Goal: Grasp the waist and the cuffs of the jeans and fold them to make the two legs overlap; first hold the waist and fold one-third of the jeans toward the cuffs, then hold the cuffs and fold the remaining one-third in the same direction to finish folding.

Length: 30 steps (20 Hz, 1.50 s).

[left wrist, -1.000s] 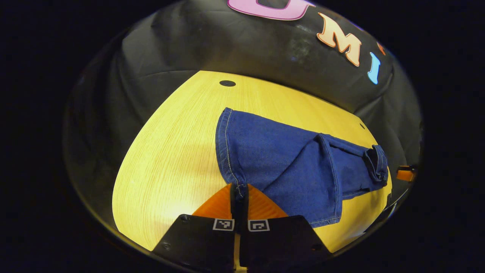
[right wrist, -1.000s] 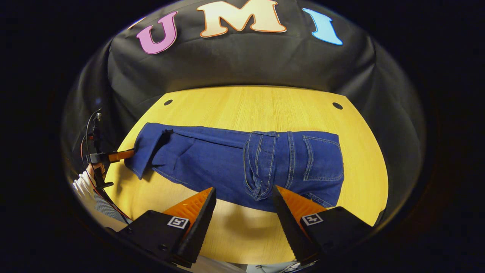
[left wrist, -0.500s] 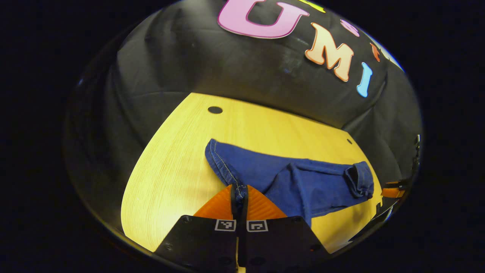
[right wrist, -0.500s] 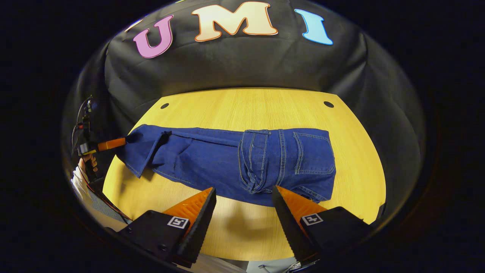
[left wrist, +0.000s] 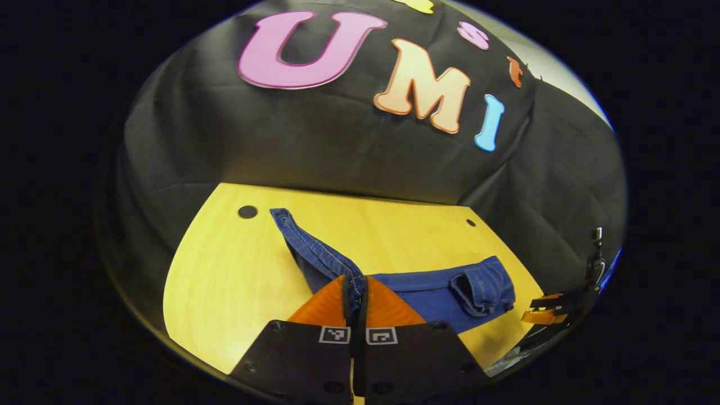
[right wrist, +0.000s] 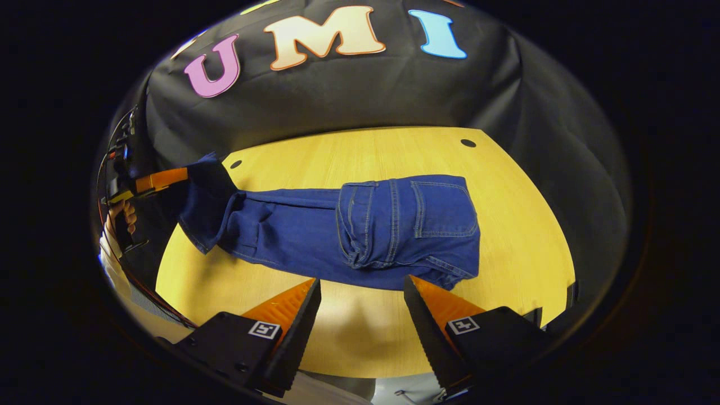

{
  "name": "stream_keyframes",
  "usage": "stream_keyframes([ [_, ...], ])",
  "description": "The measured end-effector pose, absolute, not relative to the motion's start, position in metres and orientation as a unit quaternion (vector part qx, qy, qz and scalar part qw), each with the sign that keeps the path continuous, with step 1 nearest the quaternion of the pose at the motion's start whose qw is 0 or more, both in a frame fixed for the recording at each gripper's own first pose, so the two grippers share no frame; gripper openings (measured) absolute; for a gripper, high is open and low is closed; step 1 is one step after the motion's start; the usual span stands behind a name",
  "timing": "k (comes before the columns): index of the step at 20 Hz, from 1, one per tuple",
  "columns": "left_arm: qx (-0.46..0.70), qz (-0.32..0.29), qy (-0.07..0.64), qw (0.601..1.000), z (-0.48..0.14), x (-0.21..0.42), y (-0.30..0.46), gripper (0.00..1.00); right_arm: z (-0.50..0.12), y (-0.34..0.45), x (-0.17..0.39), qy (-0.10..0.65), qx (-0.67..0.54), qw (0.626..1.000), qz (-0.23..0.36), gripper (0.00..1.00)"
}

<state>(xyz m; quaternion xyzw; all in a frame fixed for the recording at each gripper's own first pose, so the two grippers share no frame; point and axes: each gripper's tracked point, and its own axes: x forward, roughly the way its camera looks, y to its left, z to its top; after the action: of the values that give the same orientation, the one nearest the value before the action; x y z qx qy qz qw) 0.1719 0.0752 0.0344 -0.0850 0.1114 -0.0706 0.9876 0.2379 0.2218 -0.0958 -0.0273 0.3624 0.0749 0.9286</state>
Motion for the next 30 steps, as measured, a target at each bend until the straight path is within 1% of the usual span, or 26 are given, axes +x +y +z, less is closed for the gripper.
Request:
stream_keyframes([
  [1, -0.08, -0.078, 0.106, 0.988, 0.044, 0.177, 0.059, 0.0, -0.094, 0.215, 0.24, 0.359, -0.024, 0.93, 0.074, 0.92],
  [2, -0.074, -0.084, 0.103, 0.988, 0.052, 0.181, 0.043, 0.0, -0.092, 0.207, 0.242, 0.357, -0.021, 0.931, 0.074, 0.87],
  [6, -0.06, -0.107, 0.094, 0.988, 0.074, 0.198, -0.026, 0.0, -0.081, 0.174, 0.251, 0.348, -0.007, 0.934, 0.076, 0.87],
  [7, -0.057, -0.113, 0.091, 0.988, 0.08, 0.202, -0.045, 0.0, -0.08, 0.165, 0.254, 0.347, -0.006, 0.935, 0.076, 0.92],
  [8, -0.054, -0.119, 0.087, 0.988, 0.085, 0.206, -0.065, 0.0, -0.079, 0.157, 0.255, 0.346, -0.005, 0.935, 0.077, 0.87],
  [9, -0.048, -0.127, 0.086, 0.987, 0.089, 0.211, -0.085, 0.0, -0.078, 0.148, 0.256, 0.344, -0.004, 0.936, 0.078, 0.92],
  [10, -0.041, -0.134, 0.084, 0.987, 0.092, 0.215, -0.105, 0.0, -0.079, 0.14, 0.256, 0.343, -0.003, 0.936, 0.079, 0.87],
  [11, -0.036, -0.142, 0.083, 0.986, 0.095, 0.22, -0.124, 0.0, -0.08, 0.132, 0.257, 0.344, -0.003, 0.935, 0.079, 0.87],
  [12, -0.031, -0.151, 0.083, 0.985, 0.094, 0.223, -0.144, 0.0, -0.081, 0.124, 0.255, 0.345, -0.003, 0.935, 0.08, 0.92],
  [13, -0.028, -0.158, 0.084, 0.983, 0.094, 0.227, -0.164, 0.0, -0.081, 0.117, 0.255, 0.345, -0.003, 0.935, 0.081, 0.87],
  [14, -0.024, -0.167, 0.086, 0.982, 0.092, 0.231, -0.184, 0.0, -0.083, 0.108, 0.253, 0.346, -0.004, 0.935, 0.081, 0.87],
  [15, -0.017, -0.173, 0.091, 0.981, 0.088, 0.234, -0.203, 0.0, -0.084, 0.102, 0.253, 0.347, -0.003, 0.934, 0.082, 0.92],
  [16, -0.008, -0.178, 0.097, 0.979, 0.08, 0.239, -0.219, 0.0, -0.084, 0.095, 0.252, 0.347, -0.002, 0.934, 0.082, 0.87],
  [20, 0.024, -0.195, 0.122, 0.973, 0.042, 0.248, -0.283, 0.0, -0.088, 0.07, 0.249, 0.346, 0.002, 0.935, 0.076, 0.87],
  [23, 0.05, -0.196, 0.136, 0.97, 0.008, 0.251, -0.318, 0.0, -0.091, 0.055, 0.245, 0.348, 0.012, 0.935, 0.068, 0.87],
  [27, 0.091, -0.187, 0.149, 0.967, -0.039, 0.251, -0.338, 0.0, -0.1, 0.043, 0.239, 0.354, 0.017, 0.933, 0.06, 0.87],
  [28, 0.099, -0.188, 0.151, 0.966, -0.048, 0.249, -0.342, 0.0, -0.102, 0.04, 0.237, 0.356, 0.017, 0.932, 0.059, 0.92],
  [29, 0.107, -0.19, 0.155, 0.964, -0.058, 0.245, -0.345, 0.0, -0.104, 0.039, 0.237, 0.359, 0.018, 0.931, 0.058, 0.87],
  [30, 0.118, -0.194, 0.159, 0.961, -0.068, 0.242, -0.347, 0.0, -0.106, 0.038, 0.235, 0.36, 0.018, 0.931, 0.057, 0.92],
])
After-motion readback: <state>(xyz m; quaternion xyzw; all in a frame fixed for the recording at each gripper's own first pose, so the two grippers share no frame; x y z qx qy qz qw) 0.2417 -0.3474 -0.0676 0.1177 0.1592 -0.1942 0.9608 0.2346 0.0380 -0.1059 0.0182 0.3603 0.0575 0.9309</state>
